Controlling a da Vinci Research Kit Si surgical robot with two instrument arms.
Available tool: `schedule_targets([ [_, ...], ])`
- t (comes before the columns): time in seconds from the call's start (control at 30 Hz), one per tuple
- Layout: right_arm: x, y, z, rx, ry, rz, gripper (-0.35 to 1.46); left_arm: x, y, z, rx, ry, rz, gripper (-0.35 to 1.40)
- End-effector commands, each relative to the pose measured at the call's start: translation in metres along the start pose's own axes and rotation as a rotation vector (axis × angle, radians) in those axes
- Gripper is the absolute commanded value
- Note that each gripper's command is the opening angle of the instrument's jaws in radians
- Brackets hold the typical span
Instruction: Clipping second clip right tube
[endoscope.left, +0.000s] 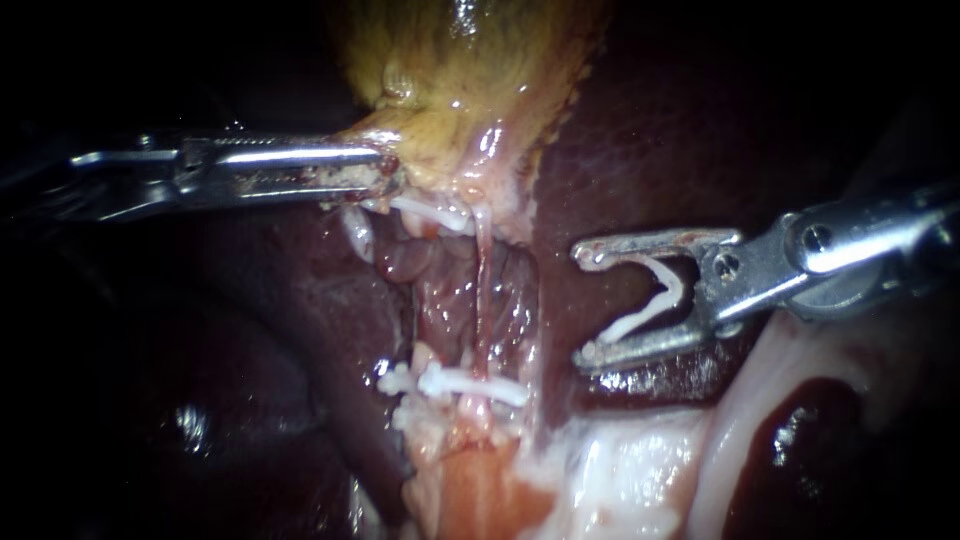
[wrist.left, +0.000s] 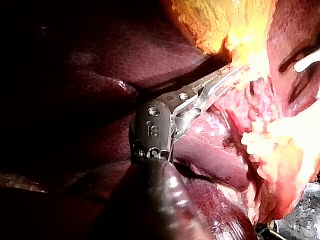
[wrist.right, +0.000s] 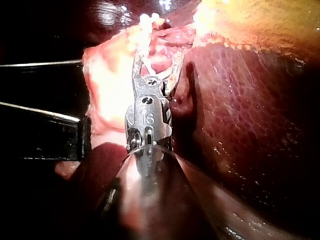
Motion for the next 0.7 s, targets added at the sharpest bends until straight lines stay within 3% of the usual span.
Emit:
schedule_targets([
  [0.03,0.0000,0.0000,0.0000,0.000,0.000,0.000,0.50,0.0001,0.0000,-0.0001,-0.001,0.000,0.000,-0.35],
  [0.2,0.0000,0.0000,0.0000,0.000,0.000,0.000,0.50,0.0019,0.0004,-0.0024,-0.017,-0.012,-0.010,-0.35],
  [0.43,0.0000,0.0000,0.0001,-0.001,0.000,0.001,0.50,0.0050,0.0012,-0.0074,0.000,0.030,-0.031,-0.35],
  [0.7,0.0004,0.0001,0.0005,-0.003,0.000,0.014,0.50,0.0049,0.0013,-0.0075,0.005,0.035,-0.031,-0.35],
])
